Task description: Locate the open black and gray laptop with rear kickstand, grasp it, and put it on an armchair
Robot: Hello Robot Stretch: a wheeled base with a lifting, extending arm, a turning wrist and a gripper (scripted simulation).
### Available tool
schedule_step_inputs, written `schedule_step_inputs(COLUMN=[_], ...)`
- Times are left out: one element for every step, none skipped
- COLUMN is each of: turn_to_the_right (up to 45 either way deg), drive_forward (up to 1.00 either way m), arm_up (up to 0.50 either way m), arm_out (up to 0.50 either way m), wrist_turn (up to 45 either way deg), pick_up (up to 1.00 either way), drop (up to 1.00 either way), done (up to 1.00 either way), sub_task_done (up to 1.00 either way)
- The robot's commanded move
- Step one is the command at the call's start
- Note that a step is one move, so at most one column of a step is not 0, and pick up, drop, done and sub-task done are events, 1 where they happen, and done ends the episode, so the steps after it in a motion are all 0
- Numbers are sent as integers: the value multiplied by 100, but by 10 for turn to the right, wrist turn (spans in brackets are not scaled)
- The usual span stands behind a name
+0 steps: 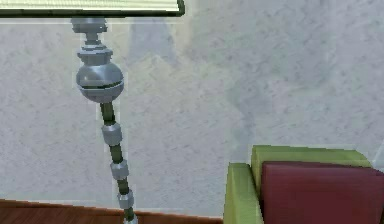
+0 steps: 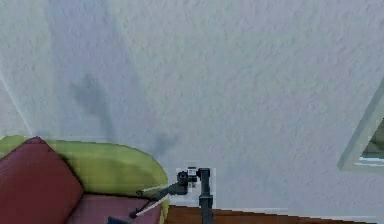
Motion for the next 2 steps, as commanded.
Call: schedule_step_inputs(turn_to_the_right=[0, 0], drive_forward=[0, 0], arm_up=[10, 0], arm_out=[0, -8], wrist_turn=[0, 0], pick_up=[0, 0], drop=[0, 0], done=[0, 0], sub_task_done=[0, 0])
